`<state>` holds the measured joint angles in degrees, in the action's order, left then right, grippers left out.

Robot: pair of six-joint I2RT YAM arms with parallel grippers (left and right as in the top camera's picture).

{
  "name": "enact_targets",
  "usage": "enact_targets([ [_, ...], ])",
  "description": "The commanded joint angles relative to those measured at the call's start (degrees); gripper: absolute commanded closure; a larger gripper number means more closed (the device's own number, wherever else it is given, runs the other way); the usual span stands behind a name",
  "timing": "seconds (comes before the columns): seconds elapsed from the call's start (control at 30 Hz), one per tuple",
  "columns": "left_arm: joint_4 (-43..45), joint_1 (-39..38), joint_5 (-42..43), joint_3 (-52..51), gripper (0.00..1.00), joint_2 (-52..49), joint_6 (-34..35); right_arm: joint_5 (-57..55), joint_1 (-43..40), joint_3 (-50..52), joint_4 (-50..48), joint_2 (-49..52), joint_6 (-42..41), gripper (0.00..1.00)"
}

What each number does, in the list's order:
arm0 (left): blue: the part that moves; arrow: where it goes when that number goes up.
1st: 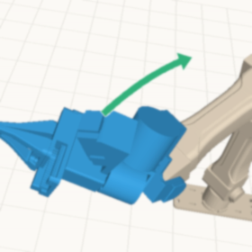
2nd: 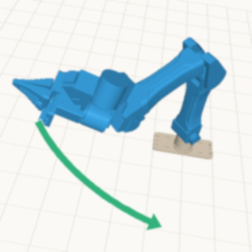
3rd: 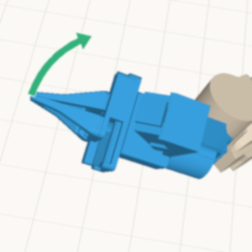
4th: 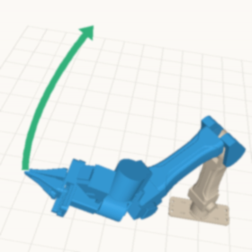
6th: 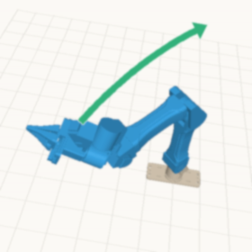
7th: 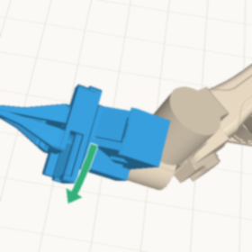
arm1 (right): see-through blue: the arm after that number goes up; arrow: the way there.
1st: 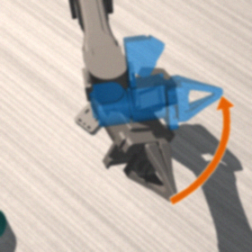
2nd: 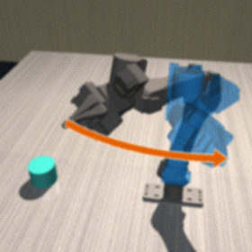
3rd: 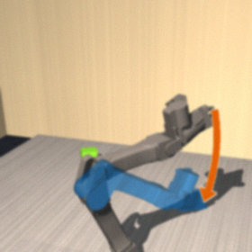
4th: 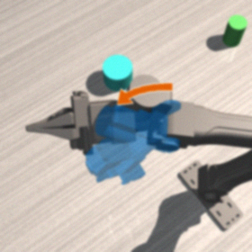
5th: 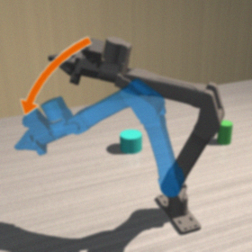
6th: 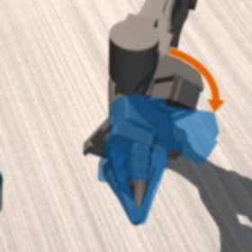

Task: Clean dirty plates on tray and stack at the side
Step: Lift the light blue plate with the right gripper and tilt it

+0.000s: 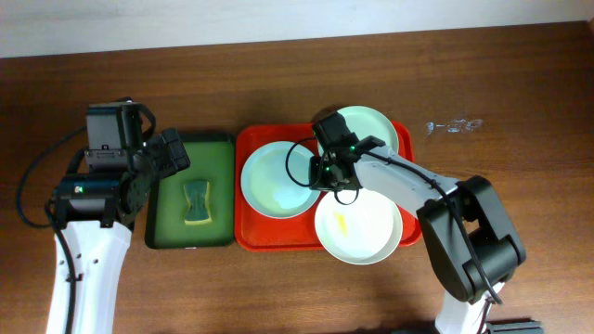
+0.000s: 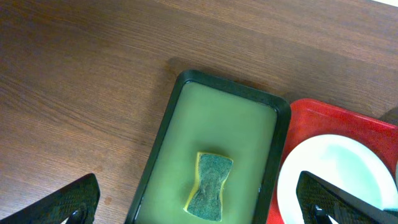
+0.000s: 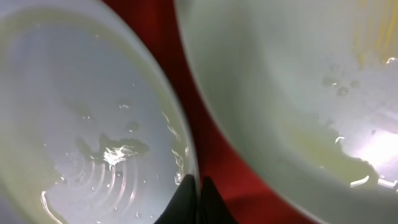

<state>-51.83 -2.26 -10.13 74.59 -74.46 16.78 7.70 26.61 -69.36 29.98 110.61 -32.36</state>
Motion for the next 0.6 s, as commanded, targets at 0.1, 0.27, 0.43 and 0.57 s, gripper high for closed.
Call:
enact_targets([
  [0.1,-0.1,0.2,-0.8,0.5,0.01,0.2,0.5,2.4,-0.8,-7.7,10.7,-4.9,0.4,0.96],
  [0.27,-0.1,0.2,-0.8,0.5,0.01,0.2,0.5,2.2,-1.9,-19.1,22.8,-4.9,2.3,0.96],
  [0.43,-0.1,0.2,-0.8,0.5,0.01,0.2,0.5,1.8,1.8,-20.7,13.4,-3.1,0.3,0.96],
  [0.57,-0.1,0.2,-0.9,0.5,0.01,0.2,0.5,-6.8,9.6,-20.7,2.6,1.4,-0.1,0.96],
])
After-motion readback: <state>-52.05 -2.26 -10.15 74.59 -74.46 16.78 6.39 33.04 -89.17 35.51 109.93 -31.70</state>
